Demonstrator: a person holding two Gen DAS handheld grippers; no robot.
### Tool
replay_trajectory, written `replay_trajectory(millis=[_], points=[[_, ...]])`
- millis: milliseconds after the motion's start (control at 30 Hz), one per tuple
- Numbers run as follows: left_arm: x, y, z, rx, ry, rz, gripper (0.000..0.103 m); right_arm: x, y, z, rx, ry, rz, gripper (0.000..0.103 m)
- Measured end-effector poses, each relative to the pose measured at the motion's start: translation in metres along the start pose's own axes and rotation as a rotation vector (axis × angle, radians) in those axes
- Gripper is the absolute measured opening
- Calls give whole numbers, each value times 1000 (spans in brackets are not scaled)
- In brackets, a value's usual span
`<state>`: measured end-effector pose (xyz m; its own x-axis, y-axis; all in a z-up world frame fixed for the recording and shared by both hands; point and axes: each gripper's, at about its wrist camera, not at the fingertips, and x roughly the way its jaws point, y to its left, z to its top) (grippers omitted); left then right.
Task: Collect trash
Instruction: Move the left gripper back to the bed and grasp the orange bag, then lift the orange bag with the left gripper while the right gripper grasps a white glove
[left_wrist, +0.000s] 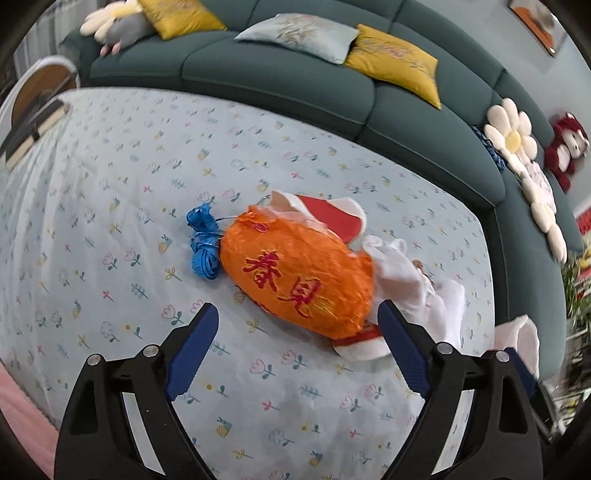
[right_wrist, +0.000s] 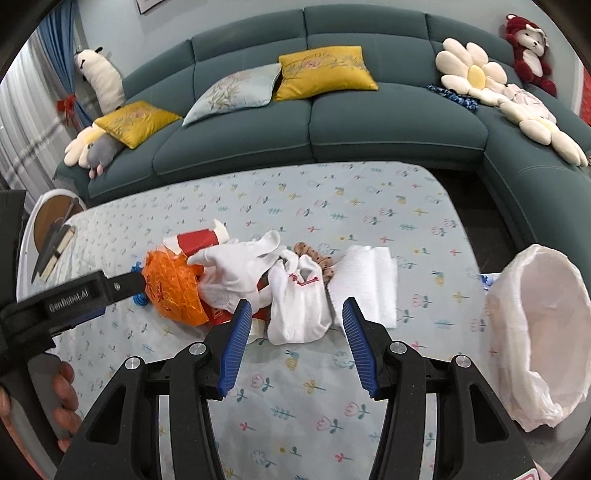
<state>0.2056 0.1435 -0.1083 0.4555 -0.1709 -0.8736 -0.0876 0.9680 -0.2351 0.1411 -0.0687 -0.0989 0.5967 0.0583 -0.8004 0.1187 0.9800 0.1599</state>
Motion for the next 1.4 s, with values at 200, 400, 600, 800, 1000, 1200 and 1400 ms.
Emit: replay_trajectory(millis=[200,400,600,800,1000,1200,1400], points=[[27,10,11,-86,70,-48,84,31,5,1,0,48,2,50],[53,17,14,-192,143,-114,87,61,10,-1,6,96,5,50],[66,16,16,-230,168,-138,84,77,10,-6,12,133,23,46],[58,8,13,-196,152,-164,43,77,13,-8,8,143,57,13],[40,-12,7,-100,116,-164,16,60,12,-6,26,111,84,5],[8,-27,5,-27,56,-159,11,31,9,4,38,51,108,4],[-27,-53,3,72,-9,-161,10,-11,4,20,53,-45,127,4]])
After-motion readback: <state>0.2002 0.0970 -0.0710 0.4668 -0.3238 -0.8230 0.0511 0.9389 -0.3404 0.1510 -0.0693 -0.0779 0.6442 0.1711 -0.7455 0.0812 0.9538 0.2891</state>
